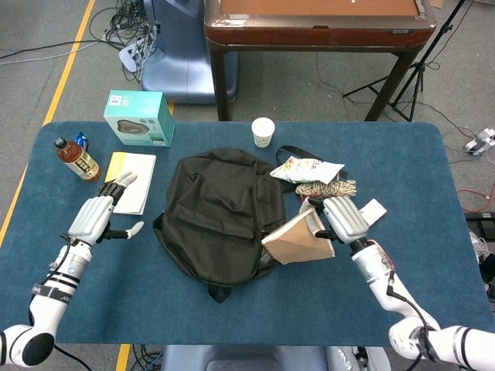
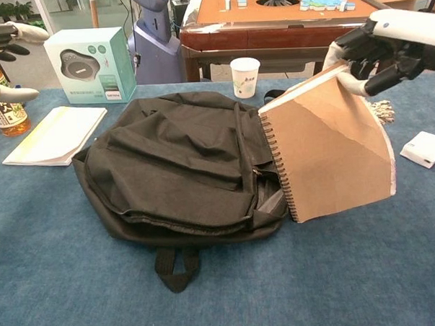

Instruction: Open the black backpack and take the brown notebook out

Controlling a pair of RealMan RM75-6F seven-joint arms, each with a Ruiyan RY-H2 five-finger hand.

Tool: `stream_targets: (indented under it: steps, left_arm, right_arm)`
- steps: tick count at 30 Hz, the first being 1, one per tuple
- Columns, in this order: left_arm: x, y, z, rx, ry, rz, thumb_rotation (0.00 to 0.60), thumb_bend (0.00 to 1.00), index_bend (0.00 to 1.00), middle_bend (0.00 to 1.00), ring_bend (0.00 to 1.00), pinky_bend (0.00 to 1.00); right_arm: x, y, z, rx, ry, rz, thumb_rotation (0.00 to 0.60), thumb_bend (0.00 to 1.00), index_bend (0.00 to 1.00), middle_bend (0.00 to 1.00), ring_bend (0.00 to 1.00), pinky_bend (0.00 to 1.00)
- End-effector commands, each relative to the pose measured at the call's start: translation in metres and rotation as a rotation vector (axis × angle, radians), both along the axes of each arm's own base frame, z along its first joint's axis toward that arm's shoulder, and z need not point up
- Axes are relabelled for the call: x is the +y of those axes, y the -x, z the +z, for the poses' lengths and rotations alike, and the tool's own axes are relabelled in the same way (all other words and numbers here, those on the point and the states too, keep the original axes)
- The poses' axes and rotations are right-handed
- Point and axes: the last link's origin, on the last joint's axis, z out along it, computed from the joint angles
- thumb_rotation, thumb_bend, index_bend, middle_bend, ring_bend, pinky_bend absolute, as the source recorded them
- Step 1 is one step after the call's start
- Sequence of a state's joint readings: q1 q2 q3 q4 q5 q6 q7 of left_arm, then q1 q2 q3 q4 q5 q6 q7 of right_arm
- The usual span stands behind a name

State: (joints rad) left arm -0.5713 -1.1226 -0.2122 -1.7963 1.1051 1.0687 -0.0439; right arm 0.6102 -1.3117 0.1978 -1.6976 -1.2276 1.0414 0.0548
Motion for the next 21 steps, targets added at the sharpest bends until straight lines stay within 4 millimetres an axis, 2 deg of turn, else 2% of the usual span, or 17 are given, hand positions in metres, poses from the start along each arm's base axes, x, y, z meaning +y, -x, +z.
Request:
stream_targets:
  steps: [1, 2, 5, 6, 8, 10, 13, 17, 21]
  left_arm:
    - [0.000, 0.002, 0.001, 0.000, -0.003, 0.005, 0.600, 0.23, 0.00, 0.00, 0.00, 0.02]
    - [0.000, 0.002, 0.001, -0.001, -0.003, 0.007, 0.600, 0.23, 0.00, 0.00, 0.00, 0.02]
    - [-0.001, 0.005, 0.002, -0.007, -0.003, 0.015, 0.600, 0.23, 0.00, 0.00, 0.00, 0.02]
    - [-0.001, 0.006, 0.002, -0.006, -0.004, 0.017, 0.600, 0.23, 0.00, 0.00, 0.00, 0.02]
    - [0.000, 0.008, 0.004, -0.006, -0.007, 0.023, 0.600, 0.23, 0.00, 0.00, 0.00, 0.02]
    - [0.000, 0.010, 0.005, -0.007, -0.011, 0.029, 0.600, 0.23, 0.00, 0.00, 0.00, 0.02]
    - [0.001, 0.013, 0.009, -0.005, -0.020, 0.034, 0.600, 0.23, 0.00, 0.00, 0.00, 0.02]
    - [0.002, 0.015, 0.014, -0.007, -0.039, 0.034, 0.600, 0.23, 0.00, 0.00, 0.00, 0.02]
    - [0.000, 0.019, 0.020, 0.001, -0.058, 0.018, 0.600, 0.23, 0.00, 0.00, 0.00, 0.02]
  right_arm:
    - [-0.018, -0.010, -0.009, 0.013, 0.000, 0.002, 0.600, 0.55, 0.70, 0.42, 0.39, 0.45]
    - [-0.021, -0.011, -0.011, 0.020, -0.001, 0.000, 0.600, 0.55, 0.63, 0.40, 0.37, 0.44]
    - [-0.033, -0.016, -0.015, 0.029, -0.004, -0.014, 0.600, 0.54, 0.25, 0.26, 0.27, 0.39]
    - [-0.036, -0.017, -0.016, 0.031, -0.003, -0.016, 0.600, 0.54, 0.13, 0.19, 0.21, 0.35]
    - [-0.043, -0.022, -0.016, 0.035, 0.010, -0.008, 0.600, 0.54, 0.01, 0.06, 0.09, 0.24]
    - [-0.048, -0.027, -0.014, 0.041, 0.033, 0.010, 0.600, 0.54, 0.00, 0.00, 0.01, 0.16]
    - [-0.053, -0.034, -0.008, 0.031, 0.062, 0.030, 0.600, 0.54, 0.00, 0.00, 0.00, 0.08]
    - [-0.052, -0.040, 0.006, 0.032, 0.119, 0.062, 0.600, 0.54, 0.00, 0.00, 0.00, 0.06]
    - [-0.035, -0.032, 0.029, 0.095, 0.203, 0.097, 0.600, 0.54, 0.00, 0.02, 0.00, 0.06]
